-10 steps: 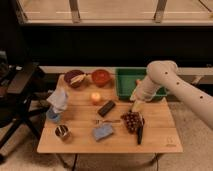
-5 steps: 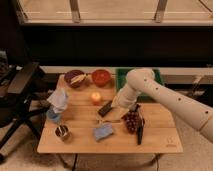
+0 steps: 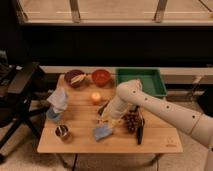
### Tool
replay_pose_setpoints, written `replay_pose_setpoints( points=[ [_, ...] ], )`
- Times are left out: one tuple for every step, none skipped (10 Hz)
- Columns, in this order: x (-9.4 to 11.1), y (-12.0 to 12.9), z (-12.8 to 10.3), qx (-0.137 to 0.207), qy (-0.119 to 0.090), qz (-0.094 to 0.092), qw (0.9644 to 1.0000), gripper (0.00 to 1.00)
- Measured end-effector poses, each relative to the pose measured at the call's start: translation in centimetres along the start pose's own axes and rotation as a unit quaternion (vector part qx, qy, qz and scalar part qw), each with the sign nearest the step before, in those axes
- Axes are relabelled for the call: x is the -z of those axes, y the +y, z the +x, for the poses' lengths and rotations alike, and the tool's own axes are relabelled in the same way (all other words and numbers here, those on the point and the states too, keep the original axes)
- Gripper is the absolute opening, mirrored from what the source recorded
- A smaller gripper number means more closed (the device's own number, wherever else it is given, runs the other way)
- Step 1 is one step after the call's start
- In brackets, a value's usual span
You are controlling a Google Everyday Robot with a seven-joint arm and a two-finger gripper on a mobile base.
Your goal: Place sponge in table surface
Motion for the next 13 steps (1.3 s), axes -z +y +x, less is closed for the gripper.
replay_pose_setpoints(
  points=[
    [-0.5,0.2,0.2,-0.001,0.001,-0.007,1.0,0.54],
    [-0.6,0.4,0.5,-0.005,0.004,-0.01,0.9999,0.54],
    [-0.6,0.8,1.1,-0.015,0.011,-0.016,0.9997,0.51],
    [-0.5,1.0,1.5,-0.027,0.015,-0.017,0.9994,0.43],
    [-0.4,1.1,1.9,-0.039,0.018,-0.013,0.999,0.34],
    [-0.1,1.2,2.2,-0.051,0.021,-0.007,0.9985,0.31],
    [0.2,1.5,2.6,-0.062,0.024,-0.002,0.9978,0.33],
    [0.2,1.6,2.7,-0.069,0.024,0.0,0.9973,0.4],
    [0.2,1.8,2.7,-0.073,0.025,-0.001,0.997,0.49],
    [0.0,2.0,2.6,-0.076,0.024,-0.002,0.9968,0.59],
    [-0.1,2.4,2.6,-0.08,0.024,-0.004,0.9965,0.73],
    [-0.2,2.5,2.6,-0.081,0.023,-0.005,0.9964,0.77],
    [-0.4,2.7,2.5,-0.085,0.02,-0.007,0.9961,0.8]
  ],
)
